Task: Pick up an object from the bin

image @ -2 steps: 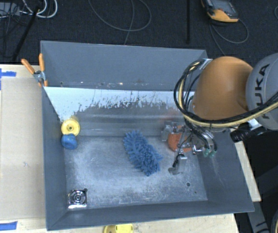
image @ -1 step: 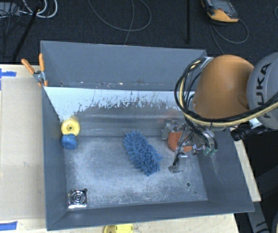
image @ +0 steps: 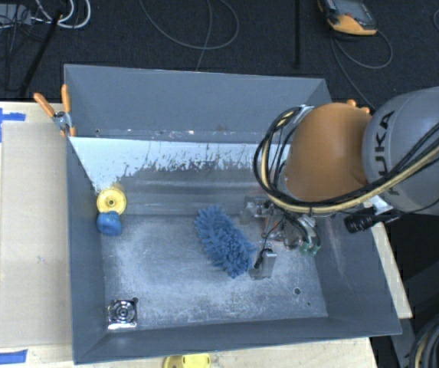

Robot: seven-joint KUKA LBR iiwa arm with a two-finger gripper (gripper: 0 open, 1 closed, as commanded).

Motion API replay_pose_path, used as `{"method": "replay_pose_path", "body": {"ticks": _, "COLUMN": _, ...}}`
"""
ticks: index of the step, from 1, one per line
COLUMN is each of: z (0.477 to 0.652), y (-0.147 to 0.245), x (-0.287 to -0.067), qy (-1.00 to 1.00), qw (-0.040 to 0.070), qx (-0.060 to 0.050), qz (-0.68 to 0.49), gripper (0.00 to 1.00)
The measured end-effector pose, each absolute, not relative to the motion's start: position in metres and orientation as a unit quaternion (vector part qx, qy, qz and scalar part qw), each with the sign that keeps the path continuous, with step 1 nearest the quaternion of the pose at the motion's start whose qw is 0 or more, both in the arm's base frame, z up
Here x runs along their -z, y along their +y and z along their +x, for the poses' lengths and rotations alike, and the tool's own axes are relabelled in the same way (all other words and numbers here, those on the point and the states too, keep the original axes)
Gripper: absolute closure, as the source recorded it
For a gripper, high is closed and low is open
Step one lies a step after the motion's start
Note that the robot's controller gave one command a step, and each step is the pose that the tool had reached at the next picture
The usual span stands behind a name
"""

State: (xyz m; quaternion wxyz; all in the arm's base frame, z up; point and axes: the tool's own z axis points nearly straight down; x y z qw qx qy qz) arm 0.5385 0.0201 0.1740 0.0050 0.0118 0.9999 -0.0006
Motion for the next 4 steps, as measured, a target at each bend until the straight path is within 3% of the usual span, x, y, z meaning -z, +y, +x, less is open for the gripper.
{"method": "replay_pose_path", "body": {"ticks": 1, "z": 0.559, "y": 0.041, "x": -0.123, "qy": 1.000, "qw": 0.002, "qx": -0.001, "qz": -0.019, "gripper": 0.00}}
{"method": "replay_pose_path", "body": {"ticks": 2, "z": 0.550, "y": 0.039, "x": -0.073, "qy": 1.000, "qw": 0.007, "qx": -0.001, "qz": -0.019, "gripper": 1.00}}
{"method": "replay_pose_path", "body": {"ticks": 4, "z": 0.556, "y": 0.051, "x": -0.074, "qy": 1.000, "qw": 0.003, "qx": 0.000, "qz": -0.010, "gripper": 1.00}}
